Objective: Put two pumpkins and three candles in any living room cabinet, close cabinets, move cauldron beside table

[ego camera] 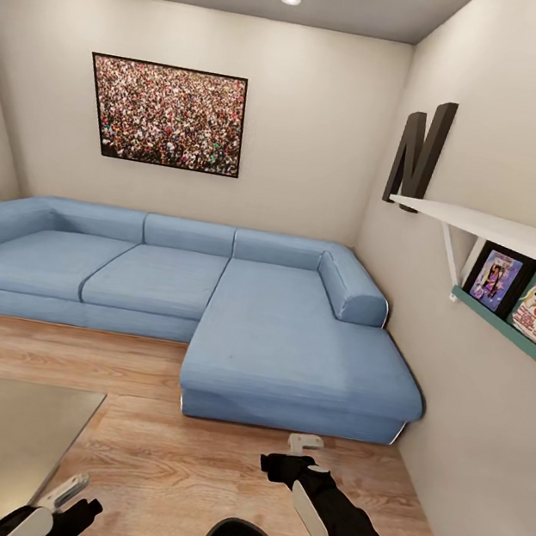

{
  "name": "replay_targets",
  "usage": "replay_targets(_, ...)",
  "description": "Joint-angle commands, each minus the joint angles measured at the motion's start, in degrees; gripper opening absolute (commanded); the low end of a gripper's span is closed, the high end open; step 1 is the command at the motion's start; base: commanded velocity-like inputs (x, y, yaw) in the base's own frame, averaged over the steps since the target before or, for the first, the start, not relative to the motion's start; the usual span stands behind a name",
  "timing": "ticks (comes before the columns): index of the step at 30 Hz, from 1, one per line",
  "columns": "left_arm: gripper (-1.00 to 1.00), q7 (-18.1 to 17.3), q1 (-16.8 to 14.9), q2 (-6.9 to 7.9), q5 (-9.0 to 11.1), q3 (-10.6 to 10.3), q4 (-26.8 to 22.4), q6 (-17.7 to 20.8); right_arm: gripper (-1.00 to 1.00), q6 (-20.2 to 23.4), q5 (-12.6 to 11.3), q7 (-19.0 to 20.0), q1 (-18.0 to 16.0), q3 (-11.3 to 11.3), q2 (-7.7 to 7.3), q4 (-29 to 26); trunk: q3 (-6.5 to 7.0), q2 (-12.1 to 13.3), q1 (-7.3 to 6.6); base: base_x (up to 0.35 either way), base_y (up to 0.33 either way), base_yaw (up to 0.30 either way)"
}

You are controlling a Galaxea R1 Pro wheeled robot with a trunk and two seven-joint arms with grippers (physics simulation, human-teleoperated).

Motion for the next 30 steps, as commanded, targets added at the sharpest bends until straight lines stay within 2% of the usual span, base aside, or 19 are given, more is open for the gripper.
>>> replay_targets(1,1.00,0.51,-0.02,0.07,0.45,-0.37,-0.17,-0.05,1.00,0.16,-0.60,-0.55,-0.06,0.39,-0.05,-0.13,-0.06,-0.04,0.00,0.000,0.000,0.000)
replay_targets(4,1.00,0.49,-0.02,0.00,0.35,-0.39,-0.40,-0.92,1.00,0.09,-0.60,-0.55,-0.06,0.39,-0.05,-0.14,-0.06,-0.04,0.00,0.000,0.000,0.000)
replay_targets(14,1.00,0.43,-0.02,-0.22,0.32,-0.48,-0.51,-1.67,1.00,-0.10,-0.60,-0.55,-0.06,0.39,-0.05,-0.12,-1.86,-4.05,2.20,0.000,0.000,0.000)
replay_targets(30,1.00,0.31,-0.02,-0.17,0.40,-0.47,-0.51,-1.62,1.00,-0.20,-0.51,-0.55,-0.06,0.39,0.04,-0.12,-1.86,-4.05,2.20,0.000,0.000,0.000)
